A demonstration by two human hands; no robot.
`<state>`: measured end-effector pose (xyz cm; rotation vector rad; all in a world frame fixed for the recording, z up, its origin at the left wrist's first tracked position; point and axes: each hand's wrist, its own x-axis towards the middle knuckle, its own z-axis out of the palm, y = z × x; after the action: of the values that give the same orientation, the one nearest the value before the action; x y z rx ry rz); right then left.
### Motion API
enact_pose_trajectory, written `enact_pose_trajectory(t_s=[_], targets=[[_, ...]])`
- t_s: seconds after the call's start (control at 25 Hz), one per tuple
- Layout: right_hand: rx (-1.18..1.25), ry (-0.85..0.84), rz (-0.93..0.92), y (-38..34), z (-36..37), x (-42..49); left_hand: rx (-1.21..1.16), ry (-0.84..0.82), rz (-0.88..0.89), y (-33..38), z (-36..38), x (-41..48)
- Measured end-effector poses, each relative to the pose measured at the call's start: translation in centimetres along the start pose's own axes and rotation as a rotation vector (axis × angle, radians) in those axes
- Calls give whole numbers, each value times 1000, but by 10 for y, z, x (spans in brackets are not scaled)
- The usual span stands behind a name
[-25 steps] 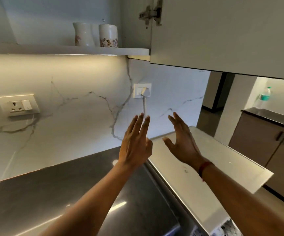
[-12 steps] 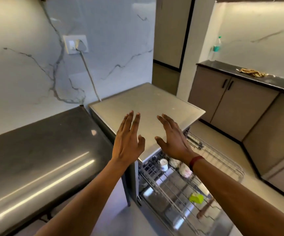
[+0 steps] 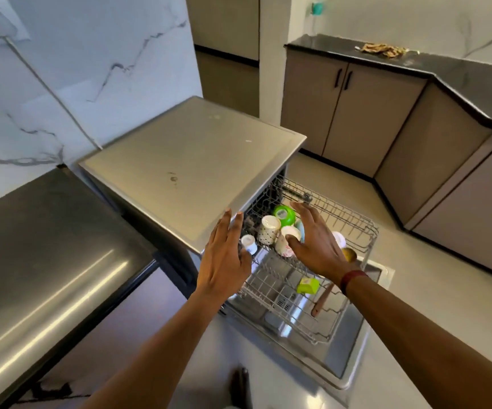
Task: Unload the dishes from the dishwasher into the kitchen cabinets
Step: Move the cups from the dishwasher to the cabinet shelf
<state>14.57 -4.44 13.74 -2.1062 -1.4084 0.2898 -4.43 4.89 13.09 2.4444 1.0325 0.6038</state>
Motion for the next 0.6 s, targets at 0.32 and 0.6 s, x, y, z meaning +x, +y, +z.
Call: enact_pose_trajectory(t_s=[0.32,0.6], targets=[[-8,-60,187,65,61,-16,-82,-153,-11,-32,97,29],[50,-205,278,107,120,-5,-96,-223,-235,-59,154,52]])
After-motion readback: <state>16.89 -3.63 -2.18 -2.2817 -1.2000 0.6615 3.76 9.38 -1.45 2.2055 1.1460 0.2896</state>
